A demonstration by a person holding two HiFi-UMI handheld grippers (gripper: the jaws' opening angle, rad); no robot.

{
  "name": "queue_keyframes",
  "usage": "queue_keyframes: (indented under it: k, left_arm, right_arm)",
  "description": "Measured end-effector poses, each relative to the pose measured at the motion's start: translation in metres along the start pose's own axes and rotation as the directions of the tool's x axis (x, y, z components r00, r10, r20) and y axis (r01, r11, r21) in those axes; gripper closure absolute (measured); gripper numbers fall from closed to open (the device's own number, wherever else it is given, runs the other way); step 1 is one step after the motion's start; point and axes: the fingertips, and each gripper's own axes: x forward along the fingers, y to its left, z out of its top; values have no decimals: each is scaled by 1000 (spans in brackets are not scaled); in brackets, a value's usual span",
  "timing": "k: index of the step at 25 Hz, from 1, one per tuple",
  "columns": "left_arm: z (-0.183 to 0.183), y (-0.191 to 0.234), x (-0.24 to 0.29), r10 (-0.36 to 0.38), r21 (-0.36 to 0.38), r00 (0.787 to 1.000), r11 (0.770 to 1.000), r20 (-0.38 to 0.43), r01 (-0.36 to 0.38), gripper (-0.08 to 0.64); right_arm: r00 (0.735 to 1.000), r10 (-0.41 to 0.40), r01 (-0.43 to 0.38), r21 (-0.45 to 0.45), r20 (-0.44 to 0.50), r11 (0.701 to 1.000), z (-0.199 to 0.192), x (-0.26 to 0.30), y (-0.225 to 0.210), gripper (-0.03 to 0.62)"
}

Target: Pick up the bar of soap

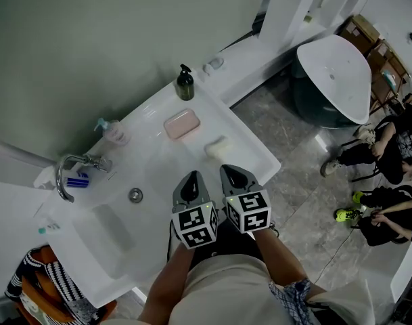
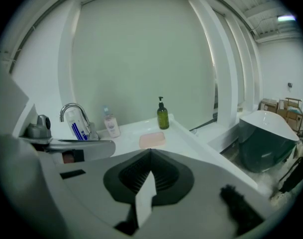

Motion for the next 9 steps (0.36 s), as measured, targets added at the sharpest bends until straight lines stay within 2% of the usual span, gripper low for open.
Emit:
queue_keyframes:
  k: [9]
  left_arm:
    - [1,-4,11,-6,-3,1000,1000,-15,6,552]
  right_arm:
    - [1000,18,-18,-30,-2,999,2,9,0,578]
